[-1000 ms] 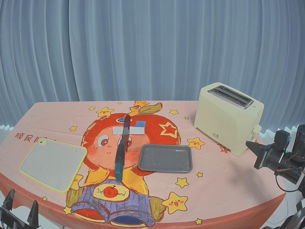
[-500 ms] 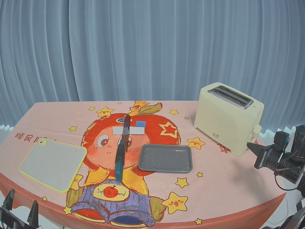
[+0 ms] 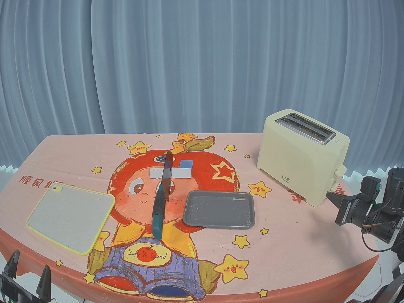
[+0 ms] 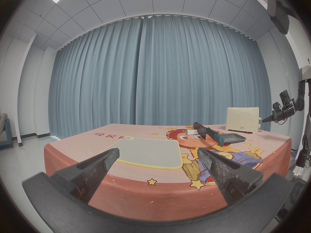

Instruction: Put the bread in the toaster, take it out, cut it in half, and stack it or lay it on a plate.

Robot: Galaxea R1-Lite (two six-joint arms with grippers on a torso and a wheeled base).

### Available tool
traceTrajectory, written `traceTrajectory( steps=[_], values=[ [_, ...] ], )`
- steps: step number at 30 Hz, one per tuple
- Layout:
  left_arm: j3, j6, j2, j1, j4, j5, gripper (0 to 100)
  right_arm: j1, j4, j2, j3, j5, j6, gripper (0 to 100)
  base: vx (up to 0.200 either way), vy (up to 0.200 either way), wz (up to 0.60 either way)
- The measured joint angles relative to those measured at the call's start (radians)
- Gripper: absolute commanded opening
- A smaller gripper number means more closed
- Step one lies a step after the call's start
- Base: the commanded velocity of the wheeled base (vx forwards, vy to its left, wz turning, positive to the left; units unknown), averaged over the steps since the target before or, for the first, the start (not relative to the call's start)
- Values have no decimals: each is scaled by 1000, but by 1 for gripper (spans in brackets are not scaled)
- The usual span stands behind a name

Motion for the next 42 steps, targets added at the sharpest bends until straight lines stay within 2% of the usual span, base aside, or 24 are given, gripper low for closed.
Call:
traceTrajectory(
  steps=[36, 42],
  values=[
    [0, 1, 0, -1, 0, -1, 100, -59, 0, 49, -11, -2, -4, 0, 0, 0, 0],
    [0, 1, 0, -1, 0, -1, 100, -95, 0, 65, -22, -2, -2, 0, 0, 0, 0]
  ],
)
